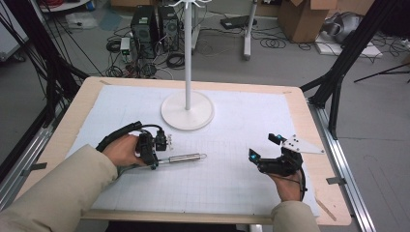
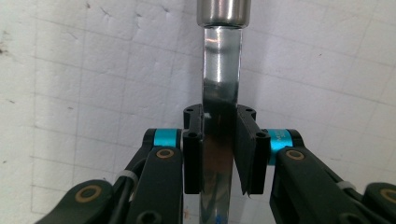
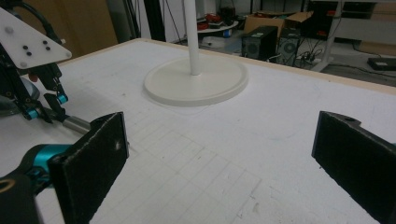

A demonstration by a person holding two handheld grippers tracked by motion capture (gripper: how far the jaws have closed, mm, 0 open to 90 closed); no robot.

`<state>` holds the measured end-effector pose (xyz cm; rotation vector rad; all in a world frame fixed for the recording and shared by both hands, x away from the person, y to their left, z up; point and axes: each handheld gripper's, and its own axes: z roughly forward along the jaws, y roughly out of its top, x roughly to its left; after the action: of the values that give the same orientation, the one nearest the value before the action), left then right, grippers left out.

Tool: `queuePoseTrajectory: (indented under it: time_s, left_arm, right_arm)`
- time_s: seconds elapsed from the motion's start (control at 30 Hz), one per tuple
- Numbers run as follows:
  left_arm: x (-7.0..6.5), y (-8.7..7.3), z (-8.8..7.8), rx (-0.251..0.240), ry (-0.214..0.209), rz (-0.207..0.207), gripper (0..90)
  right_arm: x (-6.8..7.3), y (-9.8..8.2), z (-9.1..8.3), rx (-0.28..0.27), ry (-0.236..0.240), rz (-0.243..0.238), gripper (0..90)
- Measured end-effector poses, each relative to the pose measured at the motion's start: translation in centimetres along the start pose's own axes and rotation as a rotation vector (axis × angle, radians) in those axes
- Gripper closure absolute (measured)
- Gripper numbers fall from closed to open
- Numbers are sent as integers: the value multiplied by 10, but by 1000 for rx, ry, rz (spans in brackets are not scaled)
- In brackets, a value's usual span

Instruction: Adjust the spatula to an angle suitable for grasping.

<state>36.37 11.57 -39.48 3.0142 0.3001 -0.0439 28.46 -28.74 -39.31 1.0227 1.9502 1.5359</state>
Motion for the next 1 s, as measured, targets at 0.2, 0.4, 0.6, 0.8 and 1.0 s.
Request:
queuePoseTrajectory:
  time_s: [0.2,0.4,0.6,0.8,1.0]
  left_arm:
    - [1,-6,-11,-43,5,-8,744]
    - [3,-16,-23,-110,0,-24,744]
    - [5,-27,-34,-196,-16,-28,745]
    - [7,-40,-49,-283,-22,-56,745]
    - [6,-49,-65,-372,-11,-72,745]
  right_arm:
    - [1,0,1,2,0,-8,28]
    - [1,0,1,4,-2,-7,28]
    - [2,0,2,8,0,-4,28]
    - [1,0,1,3,-3,-2,28]
    - [2,0,1,-4,-5,4,28]
